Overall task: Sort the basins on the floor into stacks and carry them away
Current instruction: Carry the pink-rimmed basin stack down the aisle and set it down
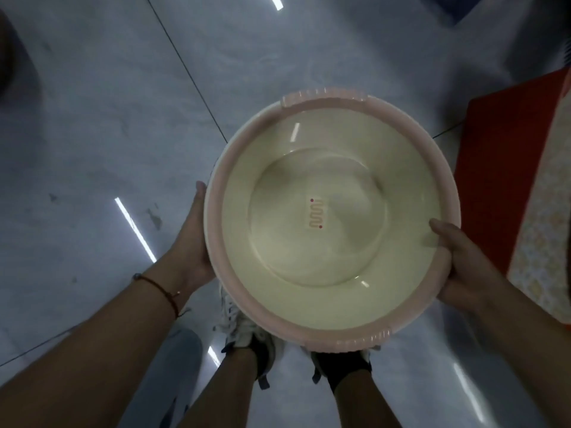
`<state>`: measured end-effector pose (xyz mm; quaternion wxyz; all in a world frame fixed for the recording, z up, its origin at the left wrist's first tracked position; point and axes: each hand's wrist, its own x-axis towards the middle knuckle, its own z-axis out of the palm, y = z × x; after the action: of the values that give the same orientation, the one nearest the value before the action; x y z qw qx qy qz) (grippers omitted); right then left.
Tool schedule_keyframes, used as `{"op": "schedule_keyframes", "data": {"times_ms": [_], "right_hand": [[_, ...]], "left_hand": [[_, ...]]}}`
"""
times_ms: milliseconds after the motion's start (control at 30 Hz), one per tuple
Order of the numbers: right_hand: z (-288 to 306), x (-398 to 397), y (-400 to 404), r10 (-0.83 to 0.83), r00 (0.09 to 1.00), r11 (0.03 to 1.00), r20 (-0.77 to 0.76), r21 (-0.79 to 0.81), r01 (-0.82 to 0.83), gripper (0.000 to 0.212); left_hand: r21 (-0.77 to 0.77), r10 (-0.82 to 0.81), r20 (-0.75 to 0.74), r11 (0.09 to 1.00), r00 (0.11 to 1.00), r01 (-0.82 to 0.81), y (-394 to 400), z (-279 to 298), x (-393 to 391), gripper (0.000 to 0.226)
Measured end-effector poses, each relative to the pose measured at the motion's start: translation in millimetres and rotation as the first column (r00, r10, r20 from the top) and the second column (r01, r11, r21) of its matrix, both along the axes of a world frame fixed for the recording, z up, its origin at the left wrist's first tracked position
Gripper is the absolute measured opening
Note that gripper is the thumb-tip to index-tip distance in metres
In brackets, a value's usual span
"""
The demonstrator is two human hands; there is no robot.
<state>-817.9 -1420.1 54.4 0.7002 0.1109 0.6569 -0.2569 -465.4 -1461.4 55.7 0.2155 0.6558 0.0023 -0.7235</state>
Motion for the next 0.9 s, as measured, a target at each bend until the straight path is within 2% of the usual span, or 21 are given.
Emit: {"op": "schedule_keyframes", "data": {"times_ms": [67,133,267,333,500,567,633,700,800,900], "right_hand": [[25.5,4.6,-17.7,0.007,1.0,1.0,-0.028,-0.003,-0.007,0.035],[58.3,10.1,-36.9,0.016,0.999,1.0,-0.052,0.001,-0.016,0.03],[146.6,26.7,-67.4,0.054,0.995,0.998,-0.08,0.019,-0.052,0.023],[200.4,33.5,-75.8,0.066,0.994,0.998,-0.089,0.007,-0.066,0.029],[397.1,47.7,-87.3,0.161,0.969,0.983,-0.185,-0.053,-0.174,0.074],[481.0,52.1,-81.0,0.157,0.966,0.98,-0.205,-0.091,-0.178,0.073],[551.2,53.0,-70.0,0.113,0.985,0.98,-0.13,-0.147,-0.131,0.067],[606.1,47.9,-58.5,0.096,0.993,0.975,-0.071,-0.194,-0.108,0.065],[672.3,47.6,-55.1,0.15,0.989,0.962,0.012,-0.234,-0.143,0.083],[728.5,53.0,-63.9,0.215,0.976,0.94,0.043,-0.28,-0.195,0.059]], "left_hand": [[-0.012,-0.054,-0.061,0.999,0.997,0.053,-1.2,25.5,7.6,0.082],[-0.011,-0.15,-0.078,0.989,0.986,0.15,-8.2,58.6,12.2,0.087],[0.015,-0.166,0.024,0.986,0.986,0.166,-34.1,140.5,21.2,0.087],[0.01,-0.151,0.058,0.989,0.987,0.15,-42.6,189.9,27.6,0.084],[-0.064,-0.171,0.101,0.982,0.98,0.178,-51.6,377.8,47.1,0.081],[-0.114,-0.198,0.134,0.97,0.971,0.213,-47.6,464.8,51.4,0.087],[-0.181,-0.194,0.15,0.959,0.969,0.22,-39.0,539.8,53.5,0.093],[-0.239,-0.148,0.173,0.953,0.974,0.187,-26.0,603.0,51.1,0.084],[-0.272,-0.015,0.219,0.959,0.976,0.075,-5.5,673.6,39.0,0.066],[-0.289,0.147,0.224,0.954,0.963,-0.078,20.1,720.1,29.7,0.053]]}}
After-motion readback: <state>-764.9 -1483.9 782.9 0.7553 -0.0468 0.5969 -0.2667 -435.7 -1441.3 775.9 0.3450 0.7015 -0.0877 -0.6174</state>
